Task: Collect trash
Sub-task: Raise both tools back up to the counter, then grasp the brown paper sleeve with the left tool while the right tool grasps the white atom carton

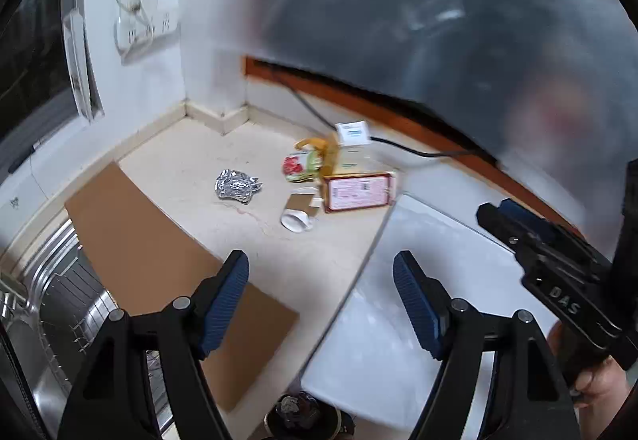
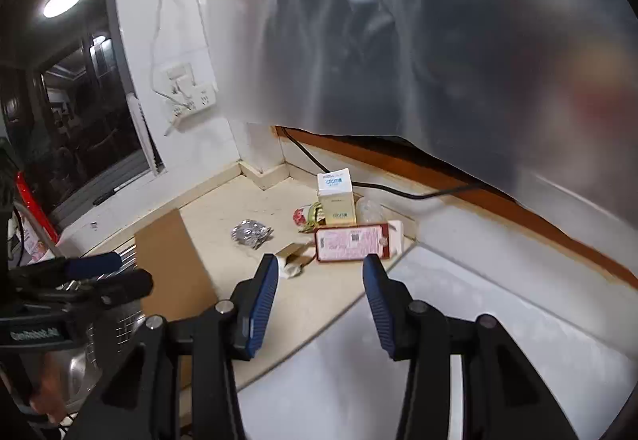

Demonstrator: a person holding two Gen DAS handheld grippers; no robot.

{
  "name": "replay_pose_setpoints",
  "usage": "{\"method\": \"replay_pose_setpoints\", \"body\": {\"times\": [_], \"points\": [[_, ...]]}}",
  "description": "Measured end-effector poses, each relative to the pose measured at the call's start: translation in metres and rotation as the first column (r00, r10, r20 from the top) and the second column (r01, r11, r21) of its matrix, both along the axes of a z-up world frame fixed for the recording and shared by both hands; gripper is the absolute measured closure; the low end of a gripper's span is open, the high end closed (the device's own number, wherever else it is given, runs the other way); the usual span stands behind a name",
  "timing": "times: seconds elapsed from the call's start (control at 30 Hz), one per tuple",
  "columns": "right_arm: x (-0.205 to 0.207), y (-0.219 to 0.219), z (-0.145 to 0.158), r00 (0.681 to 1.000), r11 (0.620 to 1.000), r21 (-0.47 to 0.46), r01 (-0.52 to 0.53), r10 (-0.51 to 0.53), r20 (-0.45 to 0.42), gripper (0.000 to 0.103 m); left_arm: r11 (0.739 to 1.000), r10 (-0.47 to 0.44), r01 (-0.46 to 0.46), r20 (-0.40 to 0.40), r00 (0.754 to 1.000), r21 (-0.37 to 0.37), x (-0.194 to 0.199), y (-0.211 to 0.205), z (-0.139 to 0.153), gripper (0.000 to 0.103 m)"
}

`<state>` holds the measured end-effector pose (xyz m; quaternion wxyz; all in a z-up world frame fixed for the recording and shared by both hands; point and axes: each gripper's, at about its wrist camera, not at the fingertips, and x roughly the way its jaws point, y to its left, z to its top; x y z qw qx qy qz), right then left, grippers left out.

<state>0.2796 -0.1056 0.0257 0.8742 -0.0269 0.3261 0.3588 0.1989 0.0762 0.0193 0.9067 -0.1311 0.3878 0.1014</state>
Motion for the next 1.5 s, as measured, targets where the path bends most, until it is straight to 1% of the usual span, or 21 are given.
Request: {"method": "replay_pose_setpoints", "body": {"times": [0.07,0.13,0.23,0.33,0.43,0.57,0.7,0.83,0.9,0.93,1.03,1.1,1.13,1.17,1.27,1.4,1.5], "points": [[0.026,0.013,-0.012,0.999,1.0,-0.007,-0.021,0.02,-0.026,0.049,0.999,0.033,-0.033,-0.037,0.999,-0.012,0.032,0.011,-0.018,0.03],[0.054,0.029,-0.026,0.999,0.999,-0.015,-0.038,0.037,-0.04,0.049,0.998,0.06,-0.062,-0.065,0.996,-0.031,0.065,0.017,-0.036,0.03],[0.084,0.047,-0.045,0.999,0.998,-0.038,-0.047,0.046,-0.028,0.049,0.995,0.079,-0.084,-0.103,0.992,-0.049,0.098,0.025,-0.063,0.03],[0.11,0.063,-0.063,0.998,0.998,-0.041,-0.048,0.047,-0.034,0.049,0.991,0.106,-0.118,-0.165,0.981,-0.063,0.132,0.035,-0.095,0.03],[0.128,0.071,-0.075,0.997,0.998,-0.03,-0.051,0.049,-0.051,0.049,0.99,0.106,-0.125,-0.233,0.967,-0.071,0.159,0.042,-0.124,0.03],[0.145,0.08,-0.088,0.995,0.998,-0.014,-0.056,0.054,-0.081,0.049,0.992,0.089,-0.109,-0.283,0.955,-0.056,0.18,0.043,-0.148,0.03],[0.155,0.089,-0.096,0.992,0.997,-0.001,-0.075,0.075,-0.102,0.049,0.993,0.078,-0.103,-0.336,0.939,-0.058,0.199,0.045,-0.17,0.03],[0.161,0.098,-0.103,0.991,0.996,-0.005,-0.088,0.087,-0.105,0.048,0.989,0.094,-0.127,-0.349,0.932,-0.072,0.207,0.05,-0.177,0.03],[0.164,0.102,-0.108,0.99,0.996,-0.007,-0.09,0.089,-0.109,0.045,0.988,0.09,-0.127,-0.355,0.931,-0.082,0.214,0.052,-0.183,0.03],[0.165,0.104,-0.11,0.99,0.996,-0.008,-0.091,0.09,-0.11,0.043,0.989,0.086,-0.124,-0.36,0.929,-0.083,0.216,0.051,-0.185,0.03],[0.167,0.11,-0.115,0.99,0.995,-0.012,-0.095,0.093,-0.11,0.043,0.992,0.074,-0.107,-0.379,0.923,-0.068,0.221,0.048,-0.191,0.03],[0.169,0.114,-0.118,0.99,0.995,-0.022,-0.094,0.092,-0.108,0.042,0.992,0.077,-0.107,-0.382,0.921,-0.059,0.223,0.048,-0.194,0.036],[0.169,0.116,-0.119,0.991,0.995,-0.025,-0.093,0.09,-0.102,0.042,0.991,0.075,-0.11,-0.381,0.921,-0.072,0.223,0.049,-0.196,0.045],[0.169,0.119,-0.119,0.991,0.995,-0.027,-0.092,0.089,-0.095,0.042,0.991,0.081,-0.115,-0.372,0.925,-0.071,0.224,0.05,-0.196,0.048],[0.171,0.129,-0.121,0.994,0.995,-0.043,-0.085,0.081,-0.072,0.042,0.988,0.083,-0.124,-0.351,0.933,-0.096,0.222,0.054,-0.195,0.049],[0.173,0.142,-0.123,0.996,0.996,-0.056,-0.073,0.07,-0.046,0.042,0.988,0.107,-0.137,-0.333,0.937,-0.066,0.217,0.055,-0.194,0.049],[0.174,0.152,-0.125,0.997,0.995,-0.067,-0.069,0.067,-0.028,0.042,0.986,0.122,-0.151,-0.324,0.938,-0.064,0.206,0.055,-0.19,0.049]]}}
